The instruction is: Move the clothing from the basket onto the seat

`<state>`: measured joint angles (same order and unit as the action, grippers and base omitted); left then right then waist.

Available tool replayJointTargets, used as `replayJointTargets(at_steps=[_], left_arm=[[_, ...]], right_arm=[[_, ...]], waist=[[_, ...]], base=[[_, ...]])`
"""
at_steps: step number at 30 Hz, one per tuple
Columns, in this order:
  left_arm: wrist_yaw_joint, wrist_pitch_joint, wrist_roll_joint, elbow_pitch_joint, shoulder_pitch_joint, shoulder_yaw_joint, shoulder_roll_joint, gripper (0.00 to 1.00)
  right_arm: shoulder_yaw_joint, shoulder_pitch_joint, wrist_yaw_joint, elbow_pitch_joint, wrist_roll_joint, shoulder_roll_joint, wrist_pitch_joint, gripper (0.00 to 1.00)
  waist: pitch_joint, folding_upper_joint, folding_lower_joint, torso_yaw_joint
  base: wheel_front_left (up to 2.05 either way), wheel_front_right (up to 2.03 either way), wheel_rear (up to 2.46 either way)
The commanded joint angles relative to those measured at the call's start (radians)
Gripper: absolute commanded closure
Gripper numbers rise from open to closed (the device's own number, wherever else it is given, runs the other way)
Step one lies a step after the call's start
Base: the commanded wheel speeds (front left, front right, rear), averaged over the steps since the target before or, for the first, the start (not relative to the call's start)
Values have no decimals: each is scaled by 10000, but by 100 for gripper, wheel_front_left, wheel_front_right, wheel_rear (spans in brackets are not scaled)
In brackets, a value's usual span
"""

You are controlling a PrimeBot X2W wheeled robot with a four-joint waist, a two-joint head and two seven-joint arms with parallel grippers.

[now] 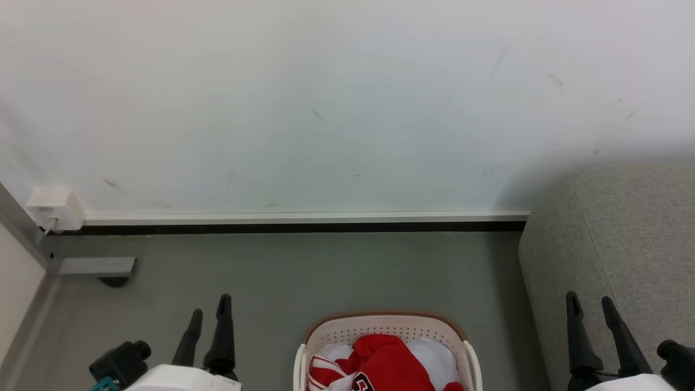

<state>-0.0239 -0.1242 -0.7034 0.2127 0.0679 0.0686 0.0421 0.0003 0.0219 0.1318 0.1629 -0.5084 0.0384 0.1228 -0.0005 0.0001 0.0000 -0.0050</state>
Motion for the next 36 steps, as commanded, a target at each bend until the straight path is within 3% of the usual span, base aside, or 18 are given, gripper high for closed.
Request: replayJointTargets(at_steps=[1, 20, 36], left_arm=[[30, -99, 459, -126, -3, 33, 85, 0], [129, -593, 3159, -182, -113, 248, 101, 0], [192, -911, 4702, -251, -261, 226, 133, 0]], right_arm=[[50, 216, -10, -106, 422, 113, 116, 0], [155, 125, -14, 108, 2458, 132, 595, 0], [155, 45, -16, 286, 3297, 144, 934, 0]], waist=[[-4, -1, 0, 9], [-12, -1, 0, -13], [-7, -1, 0, -22]], base=[[0, 0, 0], [0, 0, 0], [0, 0, 0]])
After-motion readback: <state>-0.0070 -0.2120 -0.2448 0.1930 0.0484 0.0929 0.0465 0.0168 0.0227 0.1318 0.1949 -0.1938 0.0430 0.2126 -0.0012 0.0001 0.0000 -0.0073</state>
